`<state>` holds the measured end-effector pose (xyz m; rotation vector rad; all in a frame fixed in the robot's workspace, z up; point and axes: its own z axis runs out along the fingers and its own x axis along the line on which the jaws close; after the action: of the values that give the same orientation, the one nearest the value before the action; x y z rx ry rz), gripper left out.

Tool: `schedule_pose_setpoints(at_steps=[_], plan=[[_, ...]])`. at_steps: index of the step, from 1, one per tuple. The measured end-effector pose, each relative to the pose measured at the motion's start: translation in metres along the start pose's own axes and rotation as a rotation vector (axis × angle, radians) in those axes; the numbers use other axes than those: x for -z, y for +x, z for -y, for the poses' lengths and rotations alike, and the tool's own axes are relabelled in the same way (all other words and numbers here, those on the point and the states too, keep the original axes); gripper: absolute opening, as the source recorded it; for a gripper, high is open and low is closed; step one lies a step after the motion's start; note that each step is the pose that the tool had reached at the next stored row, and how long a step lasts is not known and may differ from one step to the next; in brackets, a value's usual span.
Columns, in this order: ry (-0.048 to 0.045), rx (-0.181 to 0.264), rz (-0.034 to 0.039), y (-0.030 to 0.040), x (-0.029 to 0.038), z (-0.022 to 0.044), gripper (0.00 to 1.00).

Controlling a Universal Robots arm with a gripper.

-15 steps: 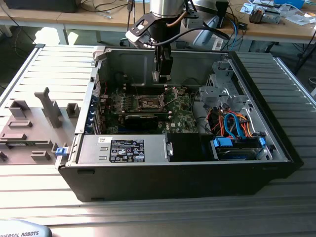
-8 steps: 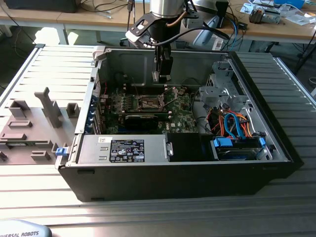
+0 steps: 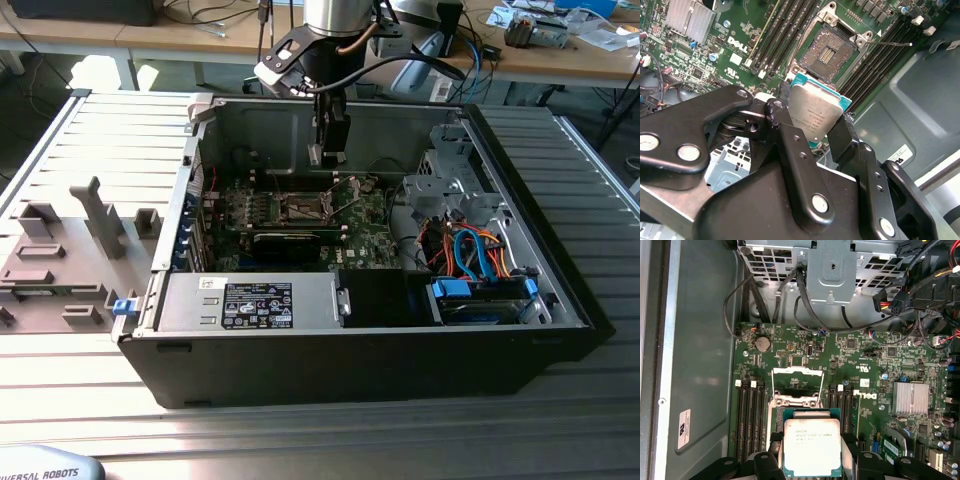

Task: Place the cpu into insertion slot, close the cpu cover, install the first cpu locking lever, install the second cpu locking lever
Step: 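Place the cpu into insertion slot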

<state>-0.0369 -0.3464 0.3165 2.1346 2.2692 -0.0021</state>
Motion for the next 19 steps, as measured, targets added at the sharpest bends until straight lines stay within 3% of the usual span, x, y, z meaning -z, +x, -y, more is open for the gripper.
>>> schedule_pose_setpoints(at_steps=[19], plan=[[0.0018, -0.091, 0.0015, 0.0, -0.0002, 0.0, 0.54]])
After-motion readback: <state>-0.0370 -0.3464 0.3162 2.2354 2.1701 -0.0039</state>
